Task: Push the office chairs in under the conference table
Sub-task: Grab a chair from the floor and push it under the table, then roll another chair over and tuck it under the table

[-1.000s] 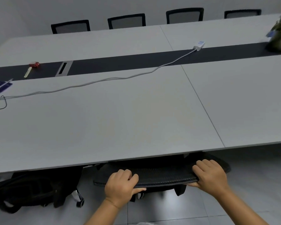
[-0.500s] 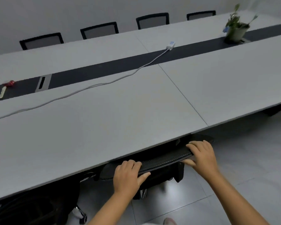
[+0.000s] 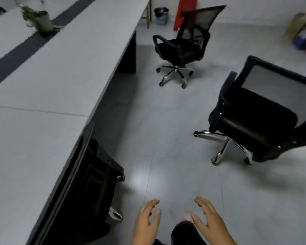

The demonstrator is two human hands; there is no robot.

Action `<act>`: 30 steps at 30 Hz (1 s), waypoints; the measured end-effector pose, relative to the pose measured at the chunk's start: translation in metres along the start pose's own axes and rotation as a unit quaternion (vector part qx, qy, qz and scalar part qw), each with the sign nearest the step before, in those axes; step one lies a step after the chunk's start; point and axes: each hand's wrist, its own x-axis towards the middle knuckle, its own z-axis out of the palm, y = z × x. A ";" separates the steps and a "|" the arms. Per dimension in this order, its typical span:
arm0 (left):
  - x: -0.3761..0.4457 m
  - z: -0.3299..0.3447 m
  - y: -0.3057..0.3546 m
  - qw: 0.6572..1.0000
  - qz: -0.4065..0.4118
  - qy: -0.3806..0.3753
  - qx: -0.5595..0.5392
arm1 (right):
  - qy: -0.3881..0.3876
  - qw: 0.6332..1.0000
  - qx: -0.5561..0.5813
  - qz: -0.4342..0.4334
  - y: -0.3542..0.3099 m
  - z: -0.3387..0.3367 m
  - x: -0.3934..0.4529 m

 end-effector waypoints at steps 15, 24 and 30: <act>-0.016 0.336 0.136 0.931 0.075 -0.352 0.067 | 0.332 0.897 0.104 0.272 0.203 -0.241 -0.165; 0.014 0.404 0.179 0.930 0.089 -0.350 0.062 | 0.326 0.889 0.161 0.280 0.250 -0.279 -0.134; 0.077 0.393 0.195 0.967 0.060 -0.245 0.045 | 0.284 0.926 0.112 0.221 0.240 -0.320 -0.043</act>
